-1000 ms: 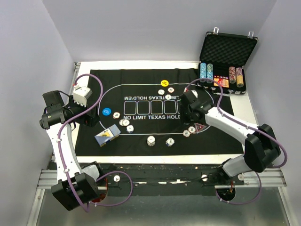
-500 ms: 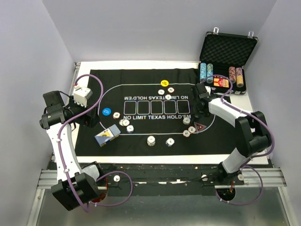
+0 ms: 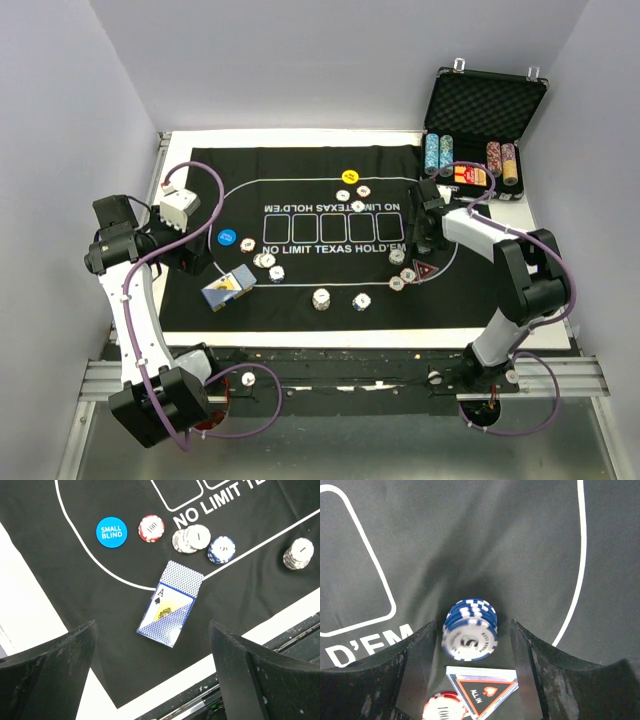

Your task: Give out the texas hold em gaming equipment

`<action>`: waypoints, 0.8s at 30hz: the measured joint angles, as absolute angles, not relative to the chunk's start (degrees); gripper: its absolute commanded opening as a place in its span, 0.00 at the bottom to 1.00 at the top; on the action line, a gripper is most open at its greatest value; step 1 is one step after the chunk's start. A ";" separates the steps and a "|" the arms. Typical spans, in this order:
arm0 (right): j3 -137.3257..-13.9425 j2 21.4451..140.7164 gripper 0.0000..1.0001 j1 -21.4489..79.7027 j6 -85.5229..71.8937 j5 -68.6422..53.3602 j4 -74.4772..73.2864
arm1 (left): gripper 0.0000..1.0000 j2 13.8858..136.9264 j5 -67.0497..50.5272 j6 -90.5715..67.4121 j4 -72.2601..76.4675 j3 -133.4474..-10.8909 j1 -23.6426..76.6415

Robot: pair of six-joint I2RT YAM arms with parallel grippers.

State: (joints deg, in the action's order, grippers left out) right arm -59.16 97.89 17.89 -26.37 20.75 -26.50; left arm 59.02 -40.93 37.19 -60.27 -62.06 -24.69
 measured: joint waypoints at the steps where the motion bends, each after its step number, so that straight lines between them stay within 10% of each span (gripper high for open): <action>1: -59.16 97.95 0.78 17.89 -26.48 20.82 -26.48 | 0.99 59.02 -40.93 37.82 -60.53 -61.93 -24.69; 24: -62.04 82.67 0.84 18.46 -26.28 16.97 -28.36 | 0.99 61.49 -37.82 62.00 -63.07 -43.70 -24.69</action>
